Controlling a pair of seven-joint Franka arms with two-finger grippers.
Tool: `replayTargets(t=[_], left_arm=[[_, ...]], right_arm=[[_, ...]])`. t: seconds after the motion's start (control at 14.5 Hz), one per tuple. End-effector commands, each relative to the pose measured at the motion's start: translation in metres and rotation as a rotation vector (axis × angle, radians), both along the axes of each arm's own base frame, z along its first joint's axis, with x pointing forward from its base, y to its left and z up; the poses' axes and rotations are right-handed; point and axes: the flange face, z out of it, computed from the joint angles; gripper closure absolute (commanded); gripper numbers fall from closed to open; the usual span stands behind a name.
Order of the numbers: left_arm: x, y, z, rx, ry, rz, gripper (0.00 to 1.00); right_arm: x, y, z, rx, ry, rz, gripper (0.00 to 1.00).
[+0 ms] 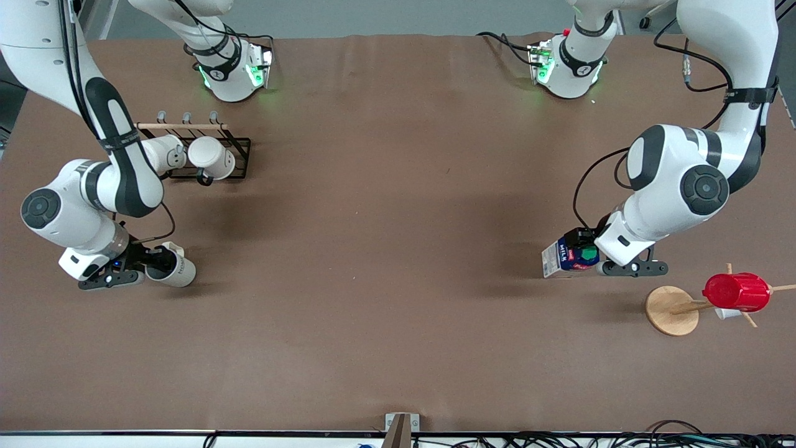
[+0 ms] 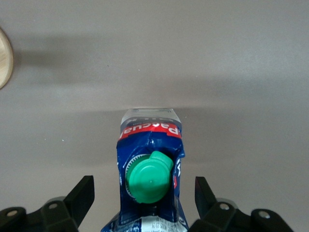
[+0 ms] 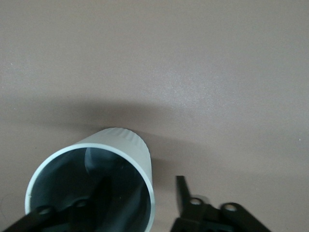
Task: Place cup and milk on table
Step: 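Grasp the milk carton with the left gripper while the right gripper grasps the mug, then carry the carton and the mug toward the table middle with both grippers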
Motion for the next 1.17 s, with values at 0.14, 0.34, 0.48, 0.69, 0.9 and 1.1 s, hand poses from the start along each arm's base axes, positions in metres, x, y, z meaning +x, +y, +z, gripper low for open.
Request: replayTargets(t=[0.14, 0.34, 0.48, 0.69, 0.9, 1.1], left_arm=[[0.000, -0.005, -0.006, 0.005, -0.003, 0.006, 0.43], [0.000, -0.010, -0.004, 0.002, -0.003, -0.004, 0.64], [0.001, -0.012, 0.006, -0.001, -0.014, -0.007, 0.66], [0.006, -0.020, 0.037, -0.008, -0.060, -0.019, 0.67], [0.011, -0.020, 0.073, 0.000, -0.029, -0.023, 0.67], [0.015, -0.020, 0.106, 0.005, -0.010, -0.022, 0.67]], right_arm=[[-0.001, 0.011, 0.005, 0.005, 0.001, -0.053, 1.00], [0.009, 0.028, 0.046, 0.017, 0.028, -0.077, 1.00], [0.016, 0.048, 0.079, 0.031, 0.094, -0.114, 1.00], [0.025, 0.122, 0.119, 0.055, 0.133, -0.199, 1.00], [0.019, 0.218, 0.134, 0.088, 0.135, -0.295, 1.00], [0.005, 0.306, 0.144, 0.102, 0.096, -0.352, 1.00]])
